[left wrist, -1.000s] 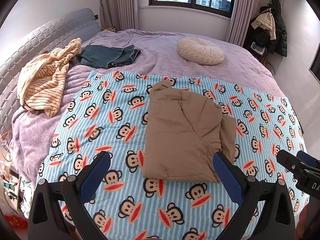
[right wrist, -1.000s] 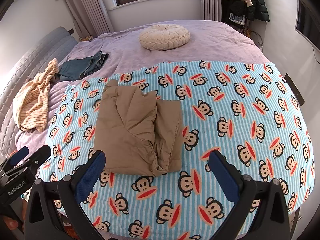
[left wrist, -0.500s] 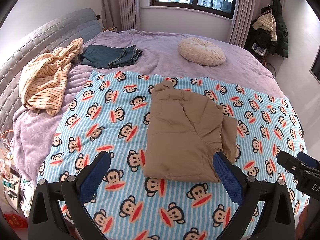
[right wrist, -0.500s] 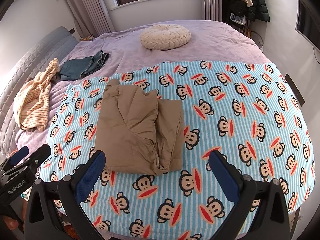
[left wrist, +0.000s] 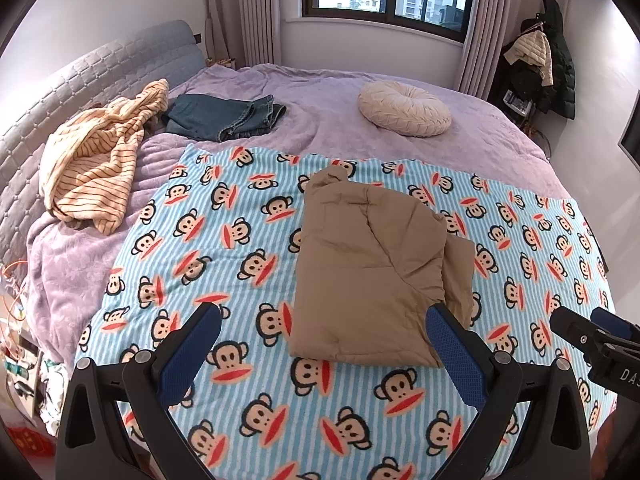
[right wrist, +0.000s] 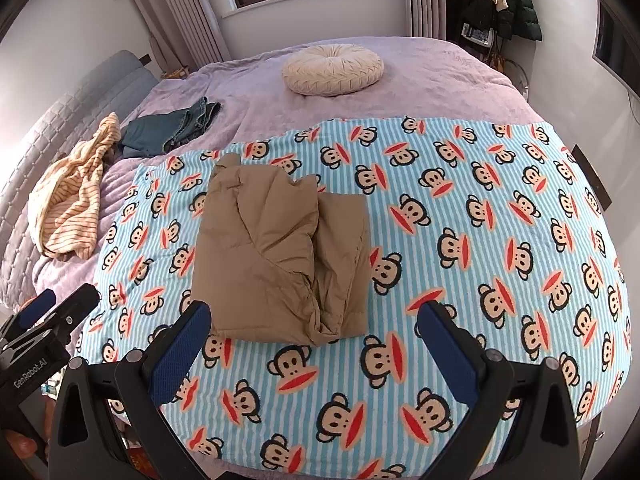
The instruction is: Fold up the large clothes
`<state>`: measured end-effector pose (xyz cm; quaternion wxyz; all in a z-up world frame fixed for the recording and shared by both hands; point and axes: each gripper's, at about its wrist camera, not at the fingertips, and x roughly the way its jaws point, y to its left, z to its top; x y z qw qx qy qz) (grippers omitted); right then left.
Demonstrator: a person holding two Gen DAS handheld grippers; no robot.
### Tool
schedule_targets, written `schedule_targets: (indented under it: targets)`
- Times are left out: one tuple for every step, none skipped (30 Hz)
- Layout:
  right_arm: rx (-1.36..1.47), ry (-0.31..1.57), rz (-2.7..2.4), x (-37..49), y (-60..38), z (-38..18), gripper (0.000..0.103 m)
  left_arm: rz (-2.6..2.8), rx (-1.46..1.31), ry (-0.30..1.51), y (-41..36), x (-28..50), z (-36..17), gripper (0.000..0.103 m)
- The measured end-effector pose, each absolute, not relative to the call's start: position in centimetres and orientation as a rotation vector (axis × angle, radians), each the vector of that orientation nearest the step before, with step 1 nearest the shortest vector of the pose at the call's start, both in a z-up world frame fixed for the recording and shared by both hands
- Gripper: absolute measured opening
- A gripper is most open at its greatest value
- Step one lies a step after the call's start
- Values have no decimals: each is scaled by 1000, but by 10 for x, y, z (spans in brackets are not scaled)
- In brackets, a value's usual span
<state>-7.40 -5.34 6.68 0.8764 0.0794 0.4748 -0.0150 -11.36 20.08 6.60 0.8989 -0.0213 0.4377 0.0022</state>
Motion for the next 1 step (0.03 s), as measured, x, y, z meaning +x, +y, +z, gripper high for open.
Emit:
schedule_targets:
  targets:
    - [165,991,-30,-73,-55,67,103,6,-48,908,200,-114,66,103]
